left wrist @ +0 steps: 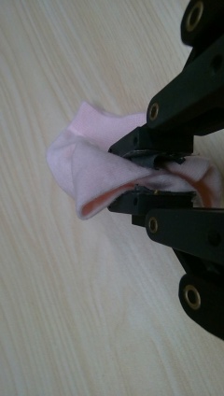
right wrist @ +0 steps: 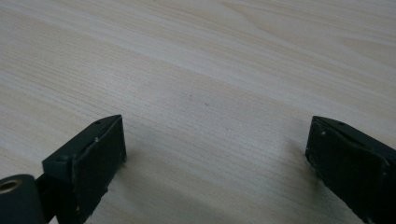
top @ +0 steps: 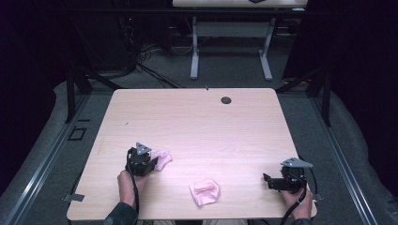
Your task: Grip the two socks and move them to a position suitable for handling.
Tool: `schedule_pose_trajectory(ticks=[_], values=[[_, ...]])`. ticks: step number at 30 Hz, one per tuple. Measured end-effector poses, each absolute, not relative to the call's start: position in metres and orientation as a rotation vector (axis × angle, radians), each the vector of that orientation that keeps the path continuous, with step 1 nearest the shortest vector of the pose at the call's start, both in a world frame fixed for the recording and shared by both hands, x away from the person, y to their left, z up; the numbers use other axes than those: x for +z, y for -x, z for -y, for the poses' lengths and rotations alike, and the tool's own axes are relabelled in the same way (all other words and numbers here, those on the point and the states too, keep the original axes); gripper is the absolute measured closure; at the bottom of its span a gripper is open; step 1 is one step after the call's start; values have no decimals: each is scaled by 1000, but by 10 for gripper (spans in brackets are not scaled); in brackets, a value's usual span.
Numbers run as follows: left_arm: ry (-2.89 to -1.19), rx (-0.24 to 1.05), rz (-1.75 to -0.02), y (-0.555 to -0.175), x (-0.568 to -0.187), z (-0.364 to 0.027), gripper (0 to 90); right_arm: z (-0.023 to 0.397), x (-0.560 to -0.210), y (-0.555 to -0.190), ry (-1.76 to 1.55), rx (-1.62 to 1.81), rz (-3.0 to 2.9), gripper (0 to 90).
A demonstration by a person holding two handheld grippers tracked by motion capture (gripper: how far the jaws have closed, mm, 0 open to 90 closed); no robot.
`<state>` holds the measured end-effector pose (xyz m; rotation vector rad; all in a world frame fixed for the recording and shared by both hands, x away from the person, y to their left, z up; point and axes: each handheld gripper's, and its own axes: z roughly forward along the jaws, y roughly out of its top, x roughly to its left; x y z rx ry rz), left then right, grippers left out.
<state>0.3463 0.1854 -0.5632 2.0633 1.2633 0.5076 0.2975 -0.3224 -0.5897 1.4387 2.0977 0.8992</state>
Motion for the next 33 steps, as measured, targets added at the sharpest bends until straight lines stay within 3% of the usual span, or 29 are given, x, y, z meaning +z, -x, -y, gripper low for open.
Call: schedule_pose_trajectory(ticks=[13, 26, 28, 33], values=[[-2045, 407, -1052, -351, -518, -127, 764, 323, -590, -297, -1437, 904, -2099, 48], [-2175, 242, -990, -375, -552, -55, 733, 323, -590, -297, -1432, 910, -2103, 61], [-2173, 208, -1005, -379, -558, -55, 666, 323, -589, -297, -1429, 905, -2103, 64], [-2130, 241, -1022, -373, -554, -65, 320, 324, -589, -297, -1429, 917, -2105, 77]])
